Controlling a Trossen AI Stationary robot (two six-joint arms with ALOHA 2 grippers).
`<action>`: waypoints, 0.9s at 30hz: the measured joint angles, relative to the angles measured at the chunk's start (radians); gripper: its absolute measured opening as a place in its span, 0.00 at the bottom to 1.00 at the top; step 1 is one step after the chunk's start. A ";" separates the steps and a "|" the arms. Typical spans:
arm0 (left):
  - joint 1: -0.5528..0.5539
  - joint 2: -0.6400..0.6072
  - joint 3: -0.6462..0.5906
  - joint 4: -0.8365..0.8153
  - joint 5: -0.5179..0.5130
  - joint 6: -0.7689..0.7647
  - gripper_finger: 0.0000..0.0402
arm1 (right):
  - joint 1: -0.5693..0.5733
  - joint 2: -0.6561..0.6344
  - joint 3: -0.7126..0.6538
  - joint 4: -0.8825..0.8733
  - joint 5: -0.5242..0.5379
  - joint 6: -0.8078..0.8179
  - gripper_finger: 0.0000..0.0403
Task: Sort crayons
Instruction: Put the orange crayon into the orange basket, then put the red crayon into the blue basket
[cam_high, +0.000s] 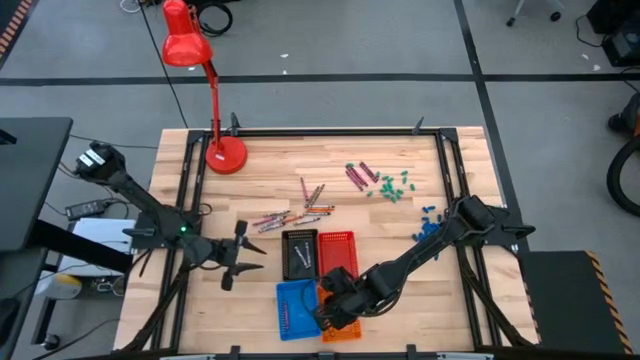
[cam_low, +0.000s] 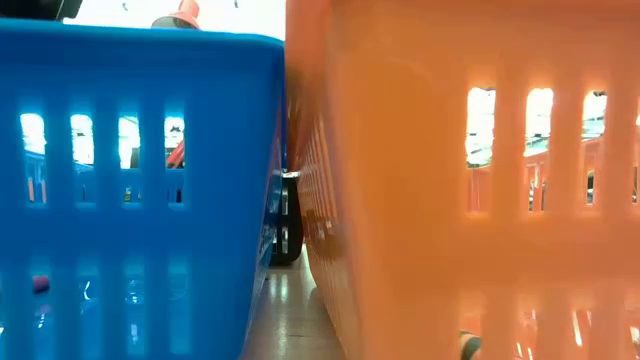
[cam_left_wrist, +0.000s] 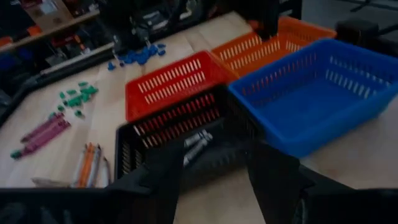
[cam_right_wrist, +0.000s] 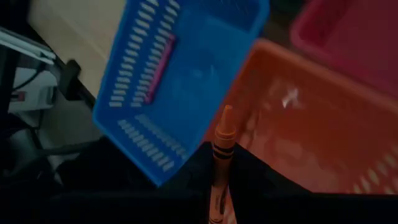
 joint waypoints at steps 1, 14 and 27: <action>-0.004 0.003 -0.002 -0.001 0.001 -0.003 0.46 | 0.000 -0.003 0.000 -0.006 -0.020 0.025 0.12; -0.011 -0.005 -0.032 -0.022 -0.059 -0.043 0.46 | -0.002 0.030 -0.002 -0.038 -0.165 0.098 0.20; 0.021 -0.005 -0.032 -0.025 -0.072 -0.045 0.46 | -0.073 -0.094 -0.001 -0.289 -0.080 -0.044 0.31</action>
